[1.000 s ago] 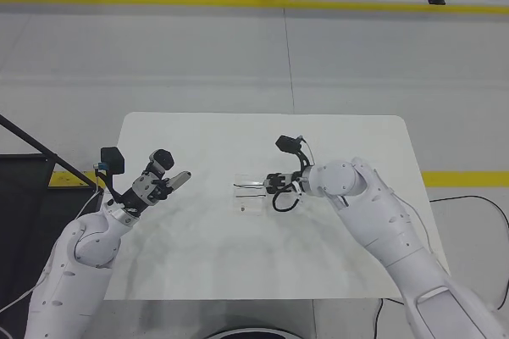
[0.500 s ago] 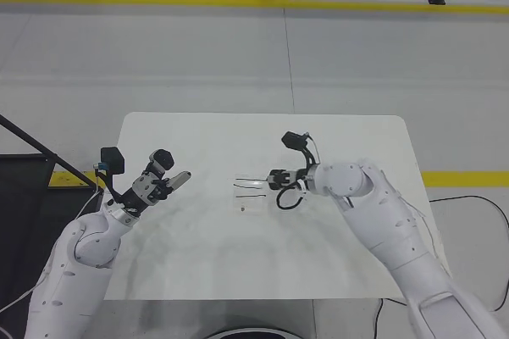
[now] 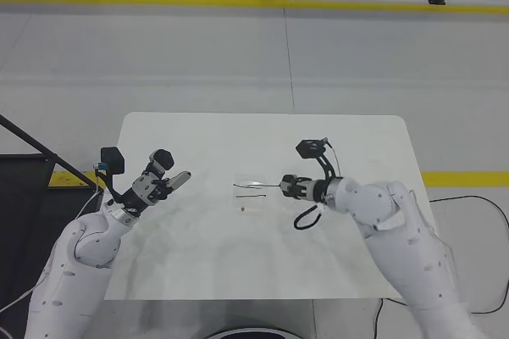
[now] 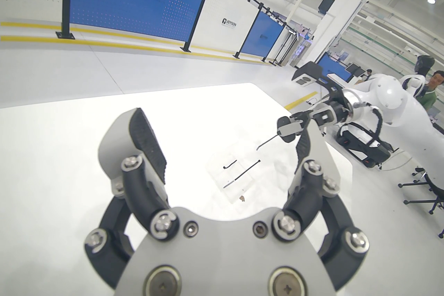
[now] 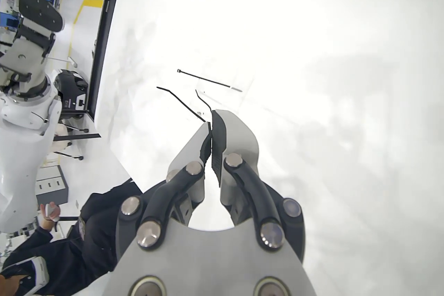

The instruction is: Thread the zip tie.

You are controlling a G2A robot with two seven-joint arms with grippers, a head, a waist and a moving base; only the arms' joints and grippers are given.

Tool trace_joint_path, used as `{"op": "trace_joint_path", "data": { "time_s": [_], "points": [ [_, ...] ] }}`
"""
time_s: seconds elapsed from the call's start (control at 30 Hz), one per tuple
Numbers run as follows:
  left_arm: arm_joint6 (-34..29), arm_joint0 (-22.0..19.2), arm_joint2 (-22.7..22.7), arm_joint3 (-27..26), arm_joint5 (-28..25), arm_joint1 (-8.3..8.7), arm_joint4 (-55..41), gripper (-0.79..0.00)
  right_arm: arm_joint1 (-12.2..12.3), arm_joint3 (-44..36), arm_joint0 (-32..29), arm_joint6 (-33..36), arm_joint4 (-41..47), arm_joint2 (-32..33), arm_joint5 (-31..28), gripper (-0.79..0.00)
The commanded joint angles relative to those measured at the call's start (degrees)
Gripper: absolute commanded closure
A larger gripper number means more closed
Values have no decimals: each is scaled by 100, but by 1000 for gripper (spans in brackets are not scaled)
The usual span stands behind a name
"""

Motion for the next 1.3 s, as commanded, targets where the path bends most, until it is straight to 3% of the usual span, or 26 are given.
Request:
{"op": "trace_joint_path", "data": {
  "time_s": [0.0, 0.5, 0.6, 0.7, 0.83, 1.0, 1.13, 1.27],
  "points": [
    [0, 0, 0, 0, 0, 0, 0, -785, 47, -359, -235, 70, -149, 90, 47, 0],
    [0, 0, 0, 0, 0, 0, 0, -785, 54, -406, -272, 76, -164, 105, 59, 0],
    [60, -2, 34, -158, -50, 0, 200, -785, 77, -690, -354, 61, -578, 28, 61, 0],
    [256, -76, -26, -284, -247, 13, 567, -785, 118, -1124, -361, 519, -991, -18, 174, 0],
    [202, -393, -76, -310, -484, 51, 1231, -785, 169, -1578, -140, 1711, -1682, -237, 242, 0],
    [192, -1091, 195, 117, -1366, 77, 1550, -785, 116, -1855, 328, 2528, -2266, -745, 375, 0],
    [245, -1450, 792, 59, -1366, 151, 1724, -785, 36, -1917, 698, 2694, -2154, -1044, 208, 0],
    [419, -1629, 1346, -62, -1366, 335, 1719, -785, -41, -1840, 920, 2521, -1680, -1174, 57, 0]
  ]
}}
